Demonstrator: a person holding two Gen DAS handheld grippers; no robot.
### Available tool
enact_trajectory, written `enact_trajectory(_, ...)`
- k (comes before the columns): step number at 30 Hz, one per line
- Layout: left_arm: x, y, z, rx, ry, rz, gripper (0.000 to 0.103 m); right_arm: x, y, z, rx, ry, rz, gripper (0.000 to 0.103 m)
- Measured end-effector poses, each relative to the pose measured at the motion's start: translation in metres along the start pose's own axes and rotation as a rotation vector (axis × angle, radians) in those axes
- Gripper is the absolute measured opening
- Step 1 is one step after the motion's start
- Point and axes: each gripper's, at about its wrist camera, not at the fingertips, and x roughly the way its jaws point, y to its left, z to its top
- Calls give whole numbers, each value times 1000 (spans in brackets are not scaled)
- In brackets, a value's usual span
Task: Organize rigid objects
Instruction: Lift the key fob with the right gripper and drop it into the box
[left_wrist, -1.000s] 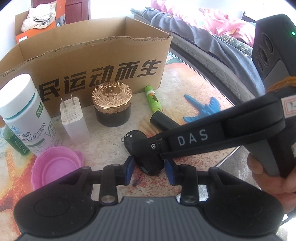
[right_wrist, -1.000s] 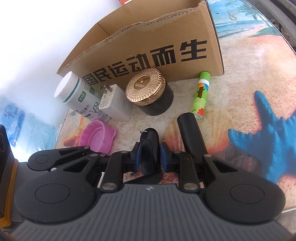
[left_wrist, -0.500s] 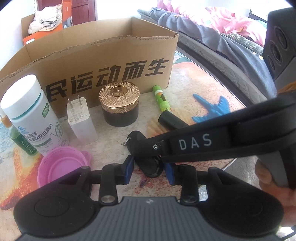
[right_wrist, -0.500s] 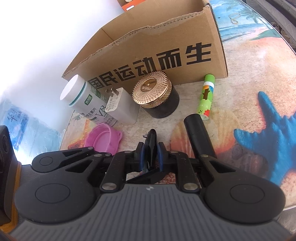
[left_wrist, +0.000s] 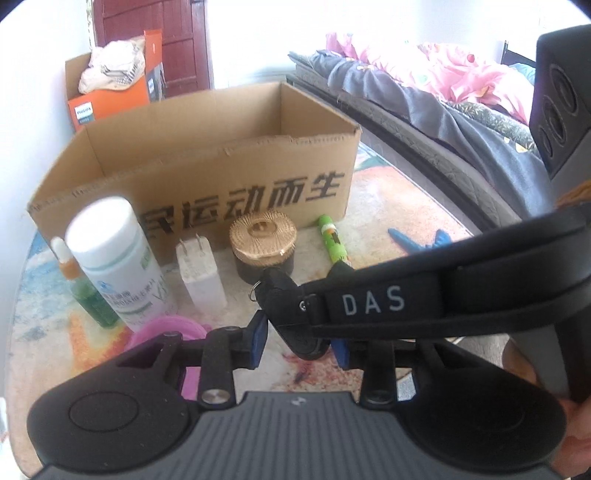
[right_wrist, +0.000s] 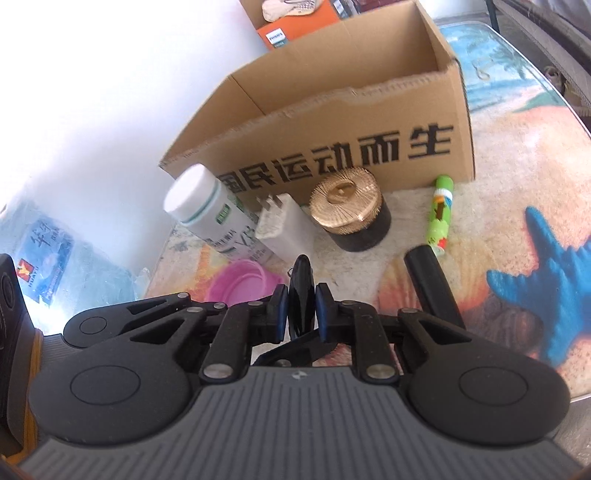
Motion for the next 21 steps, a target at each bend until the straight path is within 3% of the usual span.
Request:
enact_trajectory(6, -54, 36, 51, 23, -113, 111, 37, -20, 58, 55, -75, -96, 98, 15)
enact_trajectory(10, -59, 72, 93, 15, -125, 169, 38, -7, 93, 105, -109, -122, 161, 15)
enact_trajectory(14, -22, 107, 130, -13, -40, 195, 37, 36, 103, 156, -69, -52, 174, 15)
enact_trajectory(17, 17, 132, 145, -19, 54, 201, 37, 86, 95, 187, 32, 52, 169, 15)
enact_trajectory(21, 66, 155, 154, -4, 158, 228, 37, 139, 72, 207, 163, 149, 171, 15)
